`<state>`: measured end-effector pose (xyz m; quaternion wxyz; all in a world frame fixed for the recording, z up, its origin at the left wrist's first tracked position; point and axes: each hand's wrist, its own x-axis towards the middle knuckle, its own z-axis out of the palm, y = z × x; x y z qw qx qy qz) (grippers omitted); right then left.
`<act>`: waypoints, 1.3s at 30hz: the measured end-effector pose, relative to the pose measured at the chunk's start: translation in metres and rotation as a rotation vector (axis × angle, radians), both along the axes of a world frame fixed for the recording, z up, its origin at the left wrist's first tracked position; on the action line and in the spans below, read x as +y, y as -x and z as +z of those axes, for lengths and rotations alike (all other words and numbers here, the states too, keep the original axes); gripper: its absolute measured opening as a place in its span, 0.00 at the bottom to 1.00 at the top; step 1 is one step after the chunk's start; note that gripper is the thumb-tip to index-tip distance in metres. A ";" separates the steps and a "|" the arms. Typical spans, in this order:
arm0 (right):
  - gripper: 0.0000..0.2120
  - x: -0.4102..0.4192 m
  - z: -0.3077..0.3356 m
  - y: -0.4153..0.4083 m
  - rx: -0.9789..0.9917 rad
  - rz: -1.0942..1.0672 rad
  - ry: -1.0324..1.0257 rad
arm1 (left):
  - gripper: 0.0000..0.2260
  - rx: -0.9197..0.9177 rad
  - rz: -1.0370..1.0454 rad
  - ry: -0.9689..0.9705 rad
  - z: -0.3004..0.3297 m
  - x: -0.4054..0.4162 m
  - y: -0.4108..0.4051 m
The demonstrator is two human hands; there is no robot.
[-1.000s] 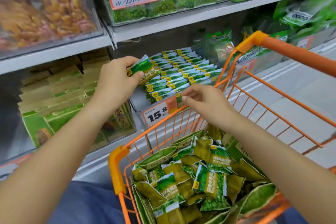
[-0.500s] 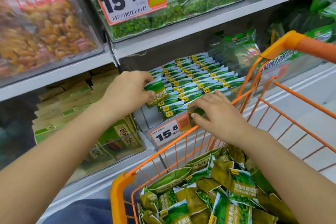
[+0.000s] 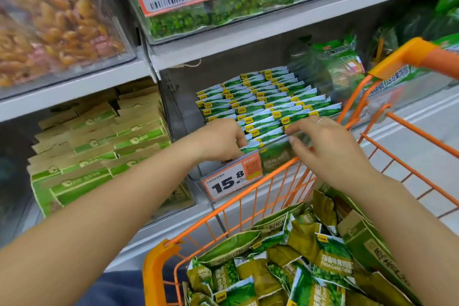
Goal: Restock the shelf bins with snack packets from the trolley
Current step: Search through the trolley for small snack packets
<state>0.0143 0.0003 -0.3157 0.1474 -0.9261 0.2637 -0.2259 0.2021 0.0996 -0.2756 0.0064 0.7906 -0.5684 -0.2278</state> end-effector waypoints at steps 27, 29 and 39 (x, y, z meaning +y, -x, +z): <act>0.15 0.055 0.009 0.047 1.032 0.303 -0.118 | 0.09 0.229 0.014 0.467 -0.019 0.102 0.098; 0.26 0.069 -0.016 0.053 1.131 0.381 -0.139 | 0.09 0.143 -0.027 0.331 -0.042 0.105 0.098; 0.07 0.075 -0.033 0.049 0.885 0.452 -0.608 | 0.11 0.029 -0.116 0.277 -0.068 0.106 0.085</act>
